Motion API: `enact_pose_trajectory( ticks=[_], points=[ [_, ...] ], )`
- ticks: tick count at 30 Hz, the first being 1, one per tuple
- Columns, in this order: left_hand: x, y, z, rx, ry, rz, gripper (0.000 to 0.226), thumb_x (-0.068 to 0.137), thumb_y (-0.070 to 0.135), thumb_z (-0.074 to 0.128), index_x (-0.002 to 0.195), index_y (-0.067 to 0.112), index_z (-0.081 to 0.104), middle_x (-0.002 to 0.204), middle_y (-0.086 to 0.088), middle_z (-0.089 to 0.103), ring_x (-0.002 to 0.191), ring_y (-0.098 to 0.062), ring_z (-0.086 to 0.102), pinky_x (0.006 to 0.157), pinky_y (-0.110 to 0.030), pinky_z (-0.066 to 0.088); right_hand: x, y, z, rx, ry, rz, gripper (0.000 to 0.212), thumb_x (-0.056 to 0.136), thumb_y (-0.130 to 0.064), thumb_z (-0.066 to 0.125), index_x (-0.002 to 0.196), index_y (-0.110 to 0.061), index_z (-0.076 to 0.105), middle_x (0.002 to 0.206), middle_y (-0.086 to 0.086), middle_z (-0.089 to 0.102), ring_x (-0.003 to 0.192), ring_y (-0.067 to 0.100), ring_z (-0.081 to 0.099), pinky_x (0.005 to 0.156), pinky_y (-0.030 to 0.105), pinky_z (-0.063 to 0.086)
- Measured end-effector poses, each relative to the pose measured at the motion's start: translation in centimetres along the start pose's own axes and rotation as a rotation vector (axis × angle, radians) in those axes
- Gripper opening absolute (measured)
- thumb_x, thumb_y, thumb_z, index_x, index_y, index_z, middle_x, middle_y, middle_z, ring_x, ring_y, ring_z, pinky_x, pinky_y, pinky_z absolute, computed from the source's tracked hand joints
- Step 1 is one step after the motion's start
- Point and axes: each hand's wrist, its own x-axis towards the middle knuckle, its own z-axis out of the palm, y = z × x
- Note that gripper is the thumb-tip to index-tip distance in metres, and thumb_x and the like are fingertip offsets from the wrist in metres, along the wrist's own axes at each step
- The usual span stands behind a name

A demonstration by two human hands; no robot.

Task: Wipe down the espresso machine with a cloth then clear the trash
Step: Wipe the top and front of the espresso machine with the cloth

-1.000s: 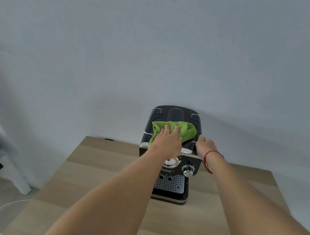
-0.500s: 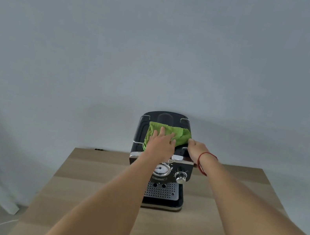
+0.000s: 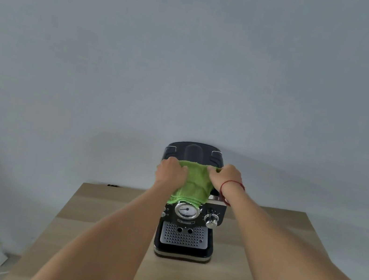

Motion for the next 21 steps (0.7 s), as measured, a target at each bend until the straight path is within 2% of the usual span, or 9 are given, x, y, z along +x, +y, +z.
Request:
enact_pose_trajectory(
  ticks=[2,3,5,9,11,14,16,18,21],
  points=[
    [1.2,-0.2,0.4,-0.037,0.008,-0.017,0.025,0.092,0.026,0.053,0.098,0.003,0.057,0.103,-0.015,0.061,0.102,-0.034,0.058,0.083,-0.038,0.046,1.1,0.1,0.2,-0.084,-0.037,-0.043,0.045,0.088,-0.043,0.056,0.120,-0.011,0.054,0.122,0.010,0.055,0.114,0.031,0.054,0.094,0.039,0.047],
    [1.8,-0.3,0.5,-0.053,-0.007,-0.022,0.028,0.092,0.028,0.054,0.099,0.000,0.058,0.105,-0.016,0.062,0.101,-0.034,0.059,0.083,-0.038,0.047,1.6,0.1,0.3,-0.173,-0.076,-0.095,0.051,0.089,-0.043,0.056,0.130,-0.012,0.050,0.132,0.008,0.049,0.123,0.030,0.049,0.101,0.041,0.043],
    [3.0,-0.6,0.8,-0.062,-0.041,-0.012,0.035,0.092,0.030,0.055,0.099,-0.003,0.061,0.106,-0.020,0.064,0.100,-0.034,0.059,0.081,-0.038,0.047,2.5,0.2,0.6,-0.291,-0.128,-0.172,0.048,0.091,-0.043,0.054,0.129,-0.014,0.055,0.137,0.008,0.042,0.127,0.029,0.044,0.105,0.044,0.040],
    [3.1,-0.5,0.9,-0.101,-0.013,0.074,0.030,0.095,0.032,0.050,0.104,0.003,0.055,0.107,-0.014,0.060,0.103,-0.031,0.055,0.092,-0.042,0.045,2.4,0.3,0.7,-0.261,-0.057,-0.218,0.037,0.090,-0.041,0.057,0.117,-0.014,0.061,0.125,0.009,0.052,0.123,0.028,0.046,0.101,0.042,0.043],
    [2.3,-0.2,0.3,-0.270,0.021,0.094,0.025,0.098,0.032,0.047,0.106,0.008,0.048,0.098,-0.006,0.054,0.095,-0.025,0.052,0.084,-0.038,0.046,1.3,0.2,0.0,-0.064,0.000,-0.219,0.040,0.089,-0.041,0.059,0.118,-0.013,0.061,0.121,0.007,0.058,0.118,0.027,0.053,0.098,0.041,0.046],
    [0.5,0.7,-1.6,-0.469,0.101,0.157,0.023,0.100,0.034,0.044,0.107,0.012,0.044,0.087,-0.004,0.050,0.073,-0.019,0.047,0.058,-0.029,0.041,-0.9,-0.7,-2.5,0.411,0.014,-0.123,0.052,0.083,-0.040,0.070,0.123,-0.011,0.057,0.121,0.006,0.059,0.112,0.024,0.058,0.099,0.039,0.048],
    [-1.1,1.5,-3.0,-0.539,0.181,0.183,0.027,0.101,0.036,0.042,0.110,0.011,0.043,0.074,-0.001,0.048,0.058,-0.016,0.043,0.049,-0.027,0.038,-2.8,-1.5,-4.2,0.667,0.018,-0.085,0.055,0.075,-0.038,0.078,0.119,-0.011,0.059,0.116,0.004,0.062,0.104,0.021,0.061,0.094,0.034,0.050],
    [-3.0,2.4,-4.3,-0.586,0.251,0.178,0.028,0.101,0.036,0.040,0.112,0.011,0.044,0.071,0.003,0.046,0.056,-0.012,0.042,0.052,-0.028,0.038,-4.3,-2.2,-5.2,0.835,-0.022,-0.061,0.043,0.072,-0.035,0.081,0.106,-0.012,0.066,0.103,0.004,0.069,0.092,0.019,0.066,0.089,0.033,0.054],
    [-6.2,2.8,-4.8,-0.695,0.293,0.097,0.027,0.102,0.033,0.039,0.115,0.012,0.049,0.084,0.007,0.049,0.076,-0.014,0.048,0.067,-0.029,0.039,-7.4,-2.3,-5.0,0.921,-0.139,-0.039,0.019,0.076,-0.032,0.080,0.082,-0.017,0.069,0.092,0.007,0.073,0.084,0.023,0.070,0.085,0.043,0.058]
  ],
)
